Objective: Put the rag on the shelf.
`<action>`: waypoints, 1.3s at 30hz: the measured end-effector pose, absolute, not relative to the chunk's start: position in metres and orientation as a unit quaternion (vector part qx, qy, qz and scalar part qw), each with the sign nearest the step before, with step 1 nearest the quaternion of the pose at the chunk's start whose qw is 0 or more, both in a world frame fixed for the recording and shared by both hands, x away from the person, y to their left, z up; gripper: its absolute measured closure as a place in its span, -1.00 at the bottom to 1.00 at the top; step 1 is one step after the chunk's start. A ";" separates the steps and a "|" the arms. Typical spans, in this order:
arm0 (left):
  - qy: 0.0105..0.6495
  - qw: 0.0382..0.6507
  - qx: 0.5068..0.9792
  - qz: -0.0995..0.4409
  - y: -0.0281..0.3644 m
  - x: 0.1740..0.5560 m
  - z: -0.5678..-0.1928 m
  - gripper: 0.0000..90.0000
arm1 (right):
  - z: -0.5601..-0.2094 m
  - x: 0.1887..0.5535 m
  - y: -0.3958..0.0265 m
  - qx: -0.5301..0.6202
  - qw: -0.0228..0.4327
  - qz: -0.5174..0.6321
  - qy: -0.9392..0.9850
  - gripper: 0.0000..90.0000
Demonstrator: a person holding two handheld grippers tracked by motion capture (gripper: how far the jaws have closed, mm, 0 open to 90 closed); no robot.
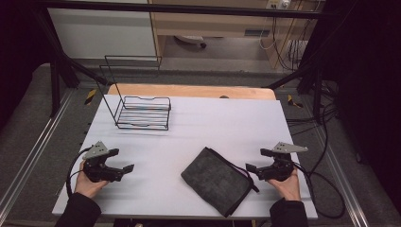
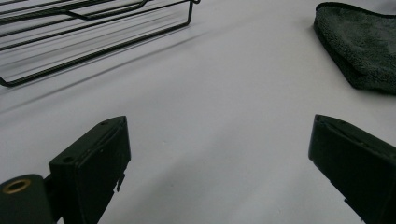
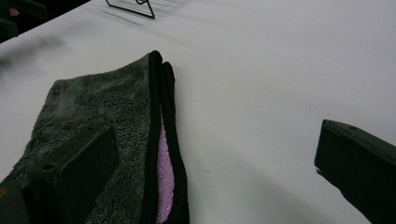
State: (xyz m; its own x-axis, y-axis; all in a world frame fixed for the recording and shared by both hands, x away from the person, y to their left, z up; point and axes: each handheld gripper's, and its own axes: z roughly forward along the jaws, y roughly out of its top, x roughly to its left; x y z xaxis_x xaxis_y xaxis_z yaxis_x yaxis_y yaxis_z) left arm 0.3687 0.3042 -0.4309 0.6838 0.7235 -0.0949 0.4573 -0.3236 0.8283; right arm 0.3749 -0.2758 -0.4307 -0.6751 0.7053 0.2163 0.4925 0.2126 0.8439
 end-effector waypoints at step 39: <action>0.372 0.433 0.811 0.124 0.210 0.359 -0.417 -0.63 | -0.433 0.375 -0.252 0.383 0.109 0.472 0.786 -0.95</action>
